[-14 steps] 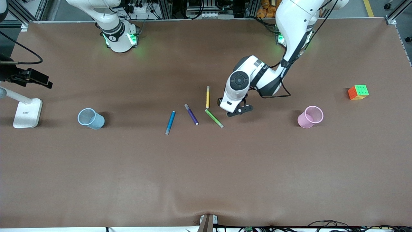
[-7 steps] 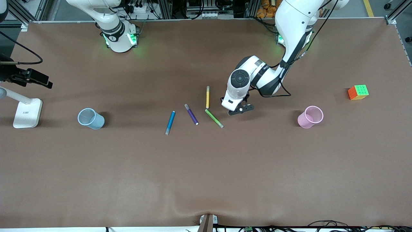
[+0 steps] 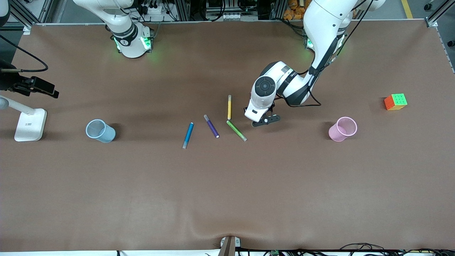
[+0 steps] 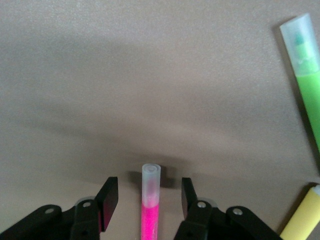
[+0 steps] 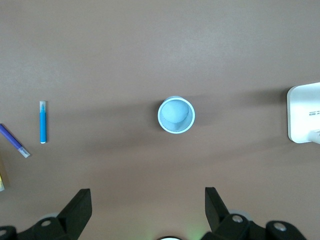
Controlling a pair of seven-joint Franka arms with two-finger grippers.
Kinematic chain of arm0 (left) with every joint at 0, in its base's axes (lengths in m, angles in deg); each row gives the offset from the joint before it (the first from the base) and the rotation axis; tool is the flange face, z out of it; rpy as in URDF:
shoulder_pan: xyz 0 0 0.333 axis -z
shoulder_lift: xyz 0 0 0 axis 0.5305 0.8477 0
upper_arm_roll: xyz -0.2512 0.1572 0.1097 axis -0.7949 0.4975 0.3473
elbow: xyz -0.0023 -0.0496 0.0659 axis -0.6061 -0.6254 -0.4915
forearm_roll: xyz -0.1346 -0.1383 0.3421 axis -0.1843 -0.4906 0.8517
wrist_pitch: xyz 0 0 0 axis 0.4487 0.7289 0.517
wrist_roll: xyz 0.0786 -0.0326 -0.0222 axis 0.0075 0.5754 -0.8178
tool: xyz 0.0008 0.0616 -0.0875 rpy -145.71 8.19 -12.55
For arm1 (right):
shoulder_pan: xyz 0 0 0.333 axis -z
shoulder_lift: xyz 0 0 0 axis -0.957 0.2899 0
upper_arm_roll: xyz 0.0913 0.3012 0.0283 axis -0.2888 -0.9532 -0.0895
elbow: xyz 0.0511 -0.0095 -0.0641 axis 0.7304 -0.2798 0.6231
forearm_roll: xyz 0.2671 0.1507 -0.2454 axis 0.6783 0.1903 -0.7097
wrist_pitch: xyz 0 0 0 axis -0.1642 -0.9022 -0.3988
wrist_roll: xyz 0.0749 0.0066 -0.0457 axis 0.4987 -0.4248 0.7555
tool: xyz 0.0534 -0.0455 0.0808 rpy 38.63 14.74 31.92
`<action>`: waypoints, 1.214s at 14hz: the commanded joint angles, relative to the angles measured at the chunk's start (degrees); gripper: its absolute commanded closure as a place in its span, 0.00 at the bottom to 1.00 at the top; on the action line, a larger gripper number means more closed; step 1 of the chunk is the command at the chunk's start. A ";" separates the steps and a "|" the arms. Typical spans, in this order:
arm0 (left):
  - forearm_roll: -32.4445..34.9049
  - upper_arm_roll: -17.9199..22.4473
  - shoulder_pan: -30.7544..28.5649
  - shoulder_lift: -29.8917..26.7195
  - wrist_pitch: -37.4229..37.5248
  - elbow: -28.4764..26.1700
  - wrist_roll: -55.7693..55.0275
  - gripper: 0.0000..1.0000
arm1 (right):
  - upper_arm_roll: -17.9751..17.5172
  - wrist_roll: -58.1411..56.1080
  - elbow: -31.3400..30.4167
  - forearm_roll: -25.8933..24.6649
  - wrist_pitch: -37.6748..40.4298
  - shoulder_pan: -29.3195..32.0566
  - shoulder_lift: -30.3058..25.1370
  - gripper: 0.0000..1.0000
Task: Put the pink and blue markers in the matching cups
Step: 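Grasp the pink marker with the left gripper while the right gripper reaches out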
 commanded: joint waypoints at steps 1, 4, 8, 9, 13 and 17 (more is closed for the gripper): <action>1.32 -0.01 0.05 0.56 -1.31 -0.38 -1.02 0.49 | -0.75 -0.03 -0.82 0.40 -0.20 0.29 0.30 0.00; 1.32 -0.01 0.22 1.00 -2.19 -0.38 -1.02 0.59 | -0.75 -0.12 -1.44 1.19 -1.34 -2.43 2.05 0.00; 1.32 -0.01 0.05 0.48 -2.11 -0.38 -1.02 1.00 | -0.75 -0.03 -1.44 1.19 -5.02 -6.73 5.57 0.00; 1.40 -0.01 0.05 0.30 -2.02 -0.38 -1.11 1.00 | -0.75 -0.03 -1.44 1.19 -6.43 -7.35 6.36 0.00; 1.40 0.07 -0.66 -3.55 2.44 -0.03 -0.75 1.00 | -0.75 0.67 -1.44 1.19 -11.09 -11.39 9.61 0.00; 2.71 0.16 -3.98 -10.06 7.90 -0.29 0.30 1.00 | -0.75 0.76 -1.36 1.28 -13.82 -13.51 12.25 0.00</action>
